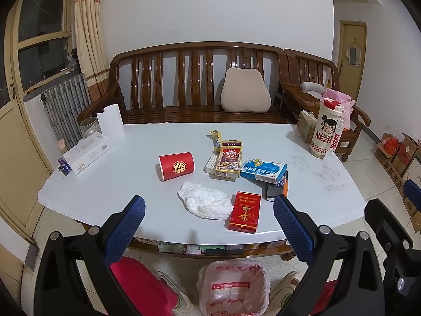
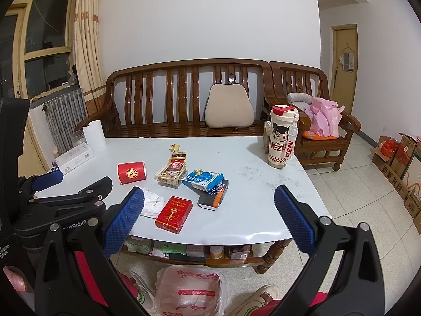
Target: Collect trash
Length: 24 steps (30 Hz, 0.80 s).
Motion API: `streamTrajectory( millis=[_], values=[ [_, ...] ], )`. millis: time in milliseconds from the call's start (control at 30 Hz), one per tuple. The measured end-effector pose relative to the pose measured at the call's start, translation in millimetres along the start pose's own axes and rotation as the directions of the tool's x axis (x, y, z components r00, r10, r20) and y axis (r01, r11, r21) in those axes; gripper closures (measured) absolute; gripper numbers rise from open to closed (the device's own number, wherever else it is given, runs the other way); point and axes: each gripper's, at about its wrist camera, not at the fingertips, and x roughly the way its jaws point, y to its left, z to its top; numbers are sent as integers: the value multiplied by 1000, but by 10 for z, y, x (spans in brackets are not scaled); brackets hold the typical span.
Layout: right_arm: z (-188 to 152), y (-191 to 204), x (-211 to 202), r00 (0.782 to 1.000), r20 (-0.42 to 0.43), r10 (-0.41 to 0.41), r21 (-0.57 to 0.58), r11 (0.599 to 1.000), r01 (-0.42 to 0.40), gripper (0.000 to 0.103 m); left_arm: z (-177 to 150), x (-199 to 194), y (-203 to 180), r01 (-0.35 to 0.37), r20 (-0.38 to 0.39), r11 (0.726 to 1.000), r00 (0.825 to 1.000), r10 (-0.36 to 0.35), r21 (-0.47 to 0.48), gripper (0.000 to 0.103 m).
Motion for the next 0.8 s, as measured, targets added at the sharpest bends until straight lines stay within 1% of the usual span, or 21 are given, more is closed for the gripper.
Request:
streamTrajectory(
  millis=[300,333,433,500,600,700,767,800],
  values=[
    [-29,32,46,1000,-8,5,6,1000,-5,6,0,20,12,-2,-3,1000,1000,2,4,7],
    [-37,55,55,1000,-10,5,7,1000,-5,6,1,29,22,-2,-6,1000,1000,2,4,7],
    [-35,-53,122,1000,-18,10,11,1000,-10,6,18,78,39,0,-16,1000,1000,0,8,7],
    [-24,-76,167,1000,-23,14,9,1000,-13,6,36,144,70,22,-40,1000,999,-22,6,7],
    [4,-119,215,999,-24,44,-9,999,-45,6,68,290,177,115,-96,993,989,-115,-7,7],
    [103,-219,305,995,-35,91,-31,995,-92,6,129,457,288,138,-167,990,976,-138,-12,7],
    [208,-314,390,991,-53,124,-33,992,-126,6,196,576,369,164,-224,986,961,-163,-11,7],
    [261,-356,423,990,-51,132,-31,991,-134,6,247,641,421,189,-256,982,949,-186,-16,7]
  ],
)
